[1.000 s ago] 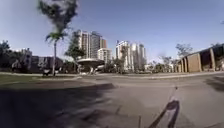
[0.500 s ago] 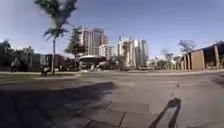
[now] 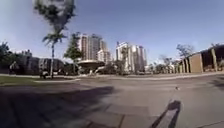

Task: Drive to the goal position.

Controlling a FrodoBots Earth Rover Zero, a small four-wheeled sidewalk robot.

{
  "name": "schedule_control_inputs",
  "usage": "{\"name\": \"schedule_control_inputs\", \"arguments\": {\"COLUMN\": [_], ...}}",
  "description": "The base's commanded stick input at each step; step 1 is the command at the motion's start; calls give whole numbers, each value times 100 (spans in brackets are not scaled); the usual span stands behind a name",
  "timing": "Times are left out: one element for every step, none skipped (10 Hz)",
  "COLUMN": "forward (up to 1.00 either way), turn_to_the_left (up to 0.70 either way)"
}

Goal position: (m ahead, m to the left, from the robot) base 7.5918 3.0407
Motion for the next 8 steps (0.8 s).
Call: {"name": "schedule_control_inputs", "arguments": {"forward": [70,70,70,70,70,70,70,70], "turn_to_the_left": [1,1,1,1,1,1,1,1]}}
